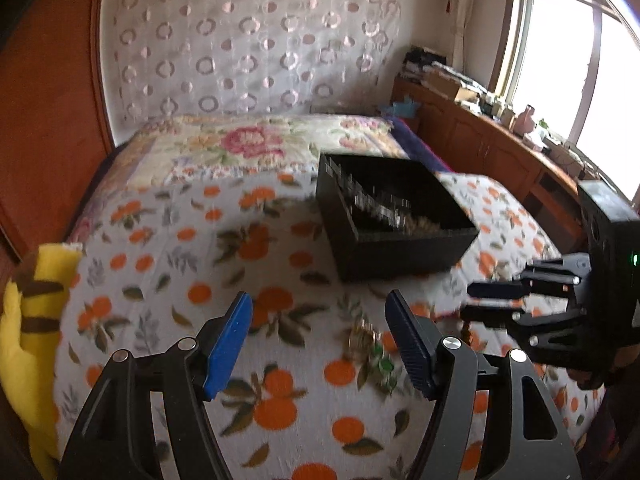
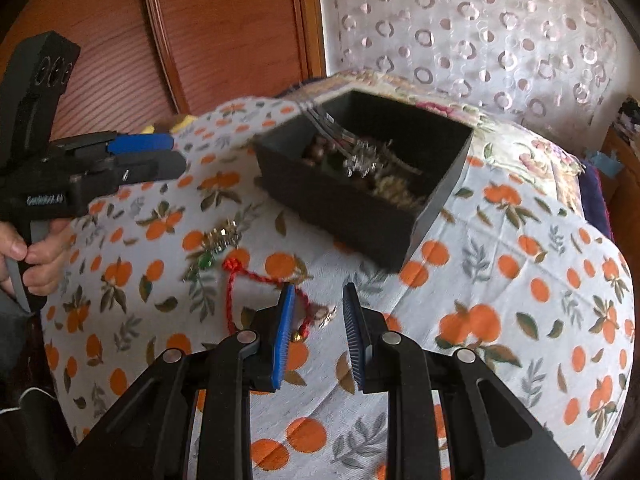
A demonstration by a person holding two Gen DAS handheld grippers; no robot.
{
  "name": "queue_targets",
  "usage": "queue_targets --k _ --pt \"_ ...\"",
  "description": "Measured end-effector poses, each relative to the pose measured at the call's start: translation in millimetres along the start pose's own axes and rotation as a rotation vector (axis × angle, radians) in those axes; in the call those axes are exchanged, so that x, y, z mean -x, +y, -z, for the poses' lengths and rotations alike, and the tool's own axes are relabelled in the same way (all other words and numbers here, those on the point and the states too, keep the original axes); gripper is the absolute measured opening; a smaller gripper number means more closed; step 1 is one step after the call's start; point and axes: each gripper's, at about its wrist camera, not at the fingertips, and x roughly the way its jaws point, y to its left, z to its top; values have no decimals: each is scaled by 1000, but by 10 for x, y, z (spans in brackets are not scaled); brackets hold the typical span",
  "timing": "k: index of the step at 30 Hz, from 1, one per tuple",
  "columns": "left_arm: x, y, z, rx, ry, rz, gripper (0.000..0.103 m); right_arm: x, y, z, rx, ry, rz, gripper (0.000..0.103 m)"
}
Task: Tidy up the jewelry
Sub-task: 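Move the open left gripper from the box to the gold ring, then close the left gripper on the gold ring and lift it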
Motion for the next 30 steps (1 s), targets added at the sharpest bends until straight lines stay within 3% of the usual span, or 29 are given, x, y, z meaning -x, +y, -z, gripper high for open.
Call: queue_targets --k 10,20,30 --pt "-185 -214 223 -42 69 43 65 12 11 -3 -21 -8 -1 27" --pt "-363 -278 122 -55 99 74 24 147 0 122 -26 -16 -3 27" --pt "-396 -144 140 -31 117 30 15 169 67 127 -14 -25 -16 27"
